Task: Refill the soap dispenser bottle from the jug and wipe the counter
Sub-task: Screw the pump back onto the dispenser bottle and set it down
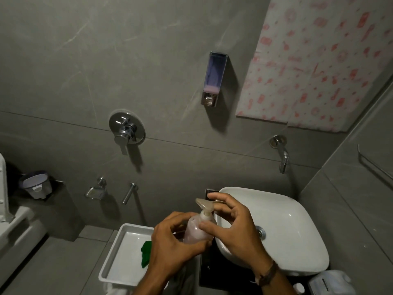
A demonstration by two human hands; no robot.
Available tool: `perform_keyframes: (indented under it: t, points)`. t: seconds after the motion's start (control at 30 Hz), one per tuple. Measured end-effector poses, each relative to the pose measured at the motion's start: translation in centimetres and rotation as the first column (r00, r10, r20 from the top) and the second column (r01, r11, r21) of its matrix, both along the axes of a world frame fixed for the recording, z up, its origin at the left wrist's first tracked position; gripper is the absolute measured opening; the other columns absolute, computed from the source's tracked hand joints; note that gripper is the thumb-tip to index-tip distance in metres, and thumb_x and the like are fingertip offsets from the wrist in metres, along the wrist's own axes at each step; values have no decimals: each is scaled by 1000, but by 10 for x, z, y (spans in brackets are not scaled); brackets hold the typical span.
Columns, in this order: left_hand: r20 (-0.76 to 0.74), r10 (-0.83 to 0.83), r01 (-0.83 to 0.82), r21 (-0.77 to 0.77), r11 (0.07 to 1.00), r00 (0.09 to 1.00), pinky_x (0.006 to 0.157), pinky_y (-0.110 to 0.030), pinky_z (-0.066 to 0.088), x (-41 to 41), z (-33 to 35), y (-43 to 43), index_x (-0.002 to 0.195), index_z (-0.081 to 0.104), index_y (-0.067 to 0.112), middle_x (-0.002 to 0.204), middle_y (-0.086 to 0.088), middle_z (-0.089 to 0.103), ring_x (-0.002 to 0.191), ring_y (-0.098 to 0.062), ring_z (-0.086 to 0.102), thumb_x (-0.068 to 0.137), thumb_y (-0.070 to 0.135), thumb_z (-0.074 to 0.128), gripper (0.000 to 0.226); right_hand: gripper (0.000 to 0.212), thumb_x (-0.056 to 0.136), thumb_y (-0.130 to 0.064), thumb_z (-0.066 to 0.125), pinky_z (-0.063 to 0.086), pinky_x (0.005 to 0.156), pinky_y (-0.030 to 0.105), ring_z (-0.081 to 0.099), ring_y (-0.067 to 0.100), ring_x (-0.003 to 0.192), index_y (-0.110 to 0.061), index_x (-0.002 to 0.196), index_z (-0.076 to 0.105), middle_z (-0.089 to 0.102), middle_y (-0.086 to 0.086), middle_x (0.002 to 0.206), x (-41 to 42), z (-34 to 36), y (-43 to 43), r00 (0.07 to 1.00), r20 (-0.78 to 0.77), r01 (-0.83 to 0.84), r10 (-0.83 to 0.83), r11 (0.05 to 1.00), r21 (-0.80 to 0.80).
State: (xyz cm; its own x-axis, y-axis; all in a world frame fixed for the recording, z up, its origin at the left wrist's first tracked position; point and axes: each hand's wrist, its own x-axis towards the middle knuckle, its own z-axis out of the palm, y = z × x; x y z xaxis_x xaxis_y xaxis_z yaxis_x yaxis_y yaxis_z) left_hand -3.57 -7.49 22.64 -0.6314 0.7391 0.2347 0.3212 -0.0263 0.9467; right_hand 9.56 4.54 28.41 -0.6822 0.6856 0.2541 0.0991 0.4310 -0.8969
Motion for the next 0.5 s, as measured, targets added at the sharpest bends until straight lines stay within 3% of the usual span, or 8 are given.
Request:
perform_keyframes:
  t: [0.1,0.27,0.43,0.5]
  points:
    - [5,-25,25,-18,1000,1000,85,-36,67,-2,-2,-1,111,82,29,106,10,80,101,-17,77,57,22,105,59,63,82,-26,86,55,94,14,70,6,119,-47,134,58,73,-19,126,6,4,8,984,59,-166,171,983,-74]
    - [17,-63,63,-20,998,998,87,-42,67,-2,-5,1,113,81,28,108,9,79,103,-17,77,60,27,103,57,67,58,-38,99,58,79,11,75,6,102,-43,114,63,76,-20,107,-1,-5,0,994,-24,109,-108,994,15]
    - [20,-97,97,-18,995,995,87,-43,66,-4,-4,0,113,80,30,109,9,80,104,-18,76,59,31,100,57,70,84,-25,86,56,97,20,67,10,124,-40,142,51,74,-12,128,11,7,13,974,43,-208,222,956,-205]
    - [15,-105,105,-16,994,994,87,-42,66,-4,-6,1,112,80,31,109,10,79,104,-17,76,58,32,100,58,66,79,-25,90,59,94,22,72,12,115,-42,133,57,79,-9,116,10,7,10,989,18,-146,150,978,-148]
